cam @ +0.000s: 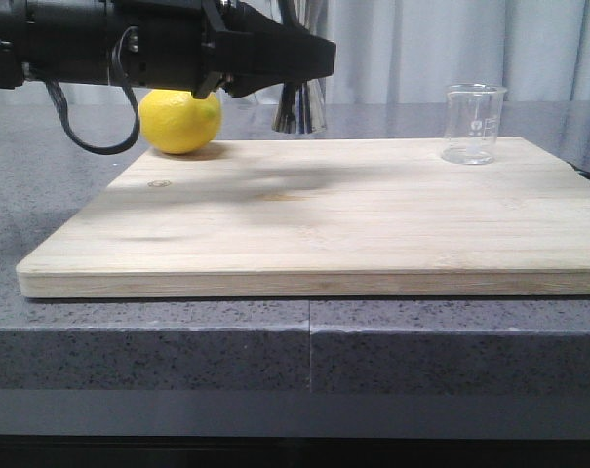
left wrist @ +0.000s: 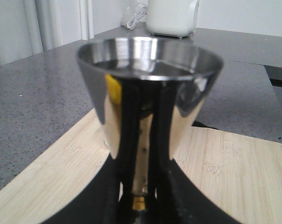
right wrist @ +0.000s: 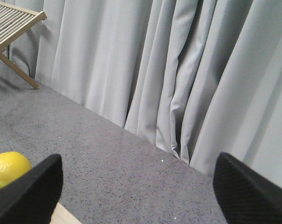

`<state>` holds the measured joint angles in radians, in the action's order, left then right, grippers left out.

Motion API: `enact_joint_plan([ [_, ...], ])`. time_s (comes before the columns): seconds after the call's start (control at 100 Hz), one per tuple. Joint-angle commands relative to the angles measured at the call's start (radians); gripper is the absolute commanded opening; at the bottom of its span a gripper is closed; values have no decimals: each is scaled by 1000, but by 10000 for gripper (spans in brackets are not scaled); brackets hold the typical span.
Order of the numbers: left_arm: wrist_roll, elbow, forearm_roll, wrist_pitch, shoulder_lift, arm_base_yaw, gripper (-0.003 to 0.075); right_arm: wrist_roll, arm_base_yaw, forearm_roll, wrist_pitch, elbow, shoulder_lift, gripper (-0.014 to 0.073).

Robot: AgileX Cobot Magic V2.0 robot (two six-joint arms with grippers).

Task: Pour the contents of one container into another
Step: 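Lower the filled jigger onto the board with the left gripper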

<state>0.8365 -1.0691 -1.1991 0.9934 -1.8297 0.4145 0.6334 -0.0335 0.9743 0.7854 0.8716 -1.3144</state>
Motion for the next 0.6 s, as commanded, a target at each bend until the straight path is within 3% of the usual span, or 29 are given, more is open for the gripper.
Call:
enact_joint_plan([
  [0.0,2,-32,68,52,35,-2,-21,2,-3,-41,61,24,35,594],
  [0.59,0,-32,69,41,-20,-2,-21,2,-3,-41,61,24,35,594],
])
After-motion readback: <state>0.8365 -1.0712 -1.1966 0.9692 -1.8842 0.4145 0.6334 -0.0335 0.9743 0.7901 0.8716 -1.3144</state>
